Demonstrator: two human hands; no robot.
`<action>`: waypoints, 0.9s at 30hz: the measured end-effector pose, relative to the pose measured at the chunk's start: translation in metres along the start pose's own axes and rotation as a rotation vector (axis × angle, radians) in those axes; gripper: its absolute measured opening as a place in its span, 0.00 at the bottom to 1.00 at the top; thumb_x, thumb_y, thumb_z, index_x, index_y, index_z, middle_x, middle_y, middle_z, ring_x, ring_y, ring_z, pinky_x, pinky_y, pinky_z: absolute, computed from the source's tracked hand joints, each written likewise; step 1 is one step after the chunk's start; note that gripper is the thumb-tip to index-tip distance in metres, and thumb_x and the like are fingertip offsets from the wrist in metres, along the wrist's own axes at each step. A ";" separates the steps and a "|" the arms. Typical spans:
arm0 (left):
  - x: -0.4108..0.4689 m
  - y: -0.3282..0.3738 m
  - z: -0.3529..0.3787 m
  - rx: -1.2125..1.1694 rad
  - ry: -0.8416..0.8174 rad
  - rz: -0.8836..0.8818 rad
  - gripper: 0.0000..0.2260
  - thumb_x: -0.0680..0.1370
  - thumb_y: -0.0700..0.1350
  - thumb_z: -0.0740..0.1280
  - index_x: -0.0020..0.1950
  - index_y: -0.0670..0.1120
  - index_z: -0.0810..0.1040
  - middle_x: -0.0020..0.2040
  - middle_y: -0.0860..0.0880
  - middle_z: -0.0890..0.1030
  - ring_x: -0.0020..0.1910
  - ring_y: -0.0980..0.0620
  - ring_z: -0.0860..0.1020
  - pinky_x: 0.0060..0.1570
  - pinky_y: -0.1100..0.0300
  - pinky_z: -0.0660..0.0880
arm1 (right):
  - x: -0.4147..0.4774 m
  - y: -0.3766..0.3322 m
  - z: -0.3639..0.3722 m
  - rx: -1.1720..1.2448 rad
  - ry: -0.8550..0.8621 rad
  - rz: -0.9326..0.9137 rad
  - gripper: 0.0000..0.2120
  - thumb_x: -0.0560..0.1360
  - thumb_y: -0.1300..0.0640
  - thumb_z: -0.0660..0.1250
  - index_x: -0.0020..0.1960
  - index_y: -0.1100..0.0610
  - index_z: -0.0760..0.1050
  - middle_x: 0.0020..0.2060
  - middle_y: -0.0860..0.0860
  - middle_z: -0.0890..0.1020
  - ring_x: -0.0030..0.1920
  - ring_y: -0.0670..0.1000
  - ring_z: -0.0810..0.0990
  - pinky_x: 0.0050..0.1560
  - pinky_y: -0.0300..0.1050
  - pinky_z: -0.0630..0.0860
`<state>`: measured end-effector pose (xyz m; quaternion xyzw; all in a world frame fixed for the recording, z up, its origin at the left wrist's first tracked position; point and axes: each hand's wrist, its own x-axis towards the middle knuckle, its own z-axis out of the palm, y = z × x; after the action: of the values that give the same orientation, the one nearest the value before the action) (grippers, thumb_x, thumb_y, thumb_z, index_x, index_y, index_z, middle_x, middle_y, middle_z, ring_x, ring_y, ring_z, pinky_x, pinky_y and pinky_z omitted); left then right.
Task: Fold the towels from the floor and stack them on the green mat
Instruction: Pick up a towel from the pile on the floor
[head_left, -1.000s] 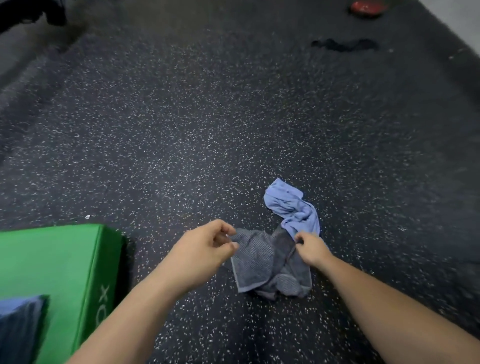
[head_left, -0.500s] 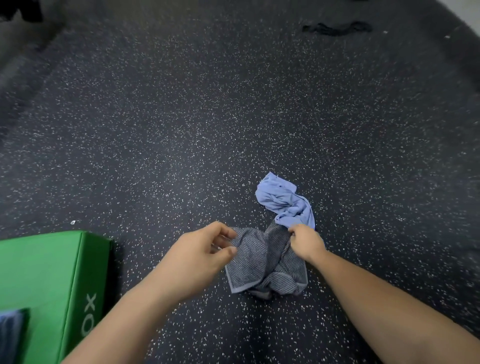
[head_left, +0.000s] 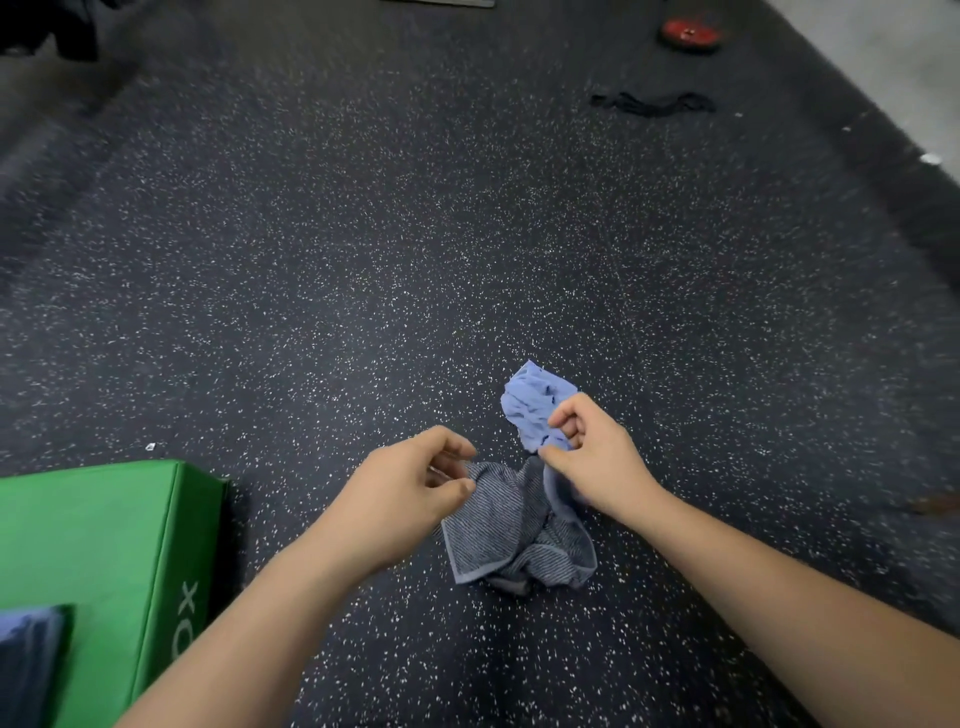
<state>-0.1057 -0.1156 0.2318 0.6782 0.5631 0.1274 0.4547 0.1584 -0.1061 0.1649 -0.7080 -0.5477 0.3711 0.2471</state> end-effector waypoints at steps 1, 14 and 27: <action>-0.003 0.003 -0.001 -0.012 0.003 0.022 0.12 0.81 0.48 0.75 0.61 0.61 0.80 0.51 0.60 0.85 0.49 0.64 0.82 0.52 0.65 0.79 | -0.013 -0.013 -0.005 0.014 -0.034 -0.030 0.14 0.74 0.61 0.75 0.52 0.47 0.75 0.41 0.46 0.77 0.38 0.45 0.74 0.46 0.47 0.77; -0.040 0.042 -0.008 -0.332 -0.016 0.249 0.12 0.77 0.45 0.80 0.57 0.55 0.84 0.49 0.51 0.88 0.52 0.45 0.87 0.60 0.43 0.82 | -0.123 -0.133 -0.052 0.147 -0.189 -0.174 0.18 0.77 0.66 0.75 0.60 0.48 0.77 0.45 0.51 0.88 0.43 0.49 0.81 0.52 0.52 0.81; -0.099 0.075 -0.050 -0.412 0.165 0.363 0.05 0.82 0.42 0.73 0.49 0.51 0.86 0.43 0.47 0.86 0.41 0.54 0.80 0.48 0.52 0.79 | -0.188 -0.165 -0.032 0.062 -0.066 -0.165 0.06 0.74 0.52 0.72 0.48 0.49 0.75 0.39 0.50 0.81 0.39 0.47 0.76 0.50 0.60 0.79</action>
<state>-0.1240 -0.1752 0.3500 0.6488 0.4297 0.3731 0.5052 0.0626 -0.2383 0.3572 -0.6399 -0.6003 0.3894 0.2804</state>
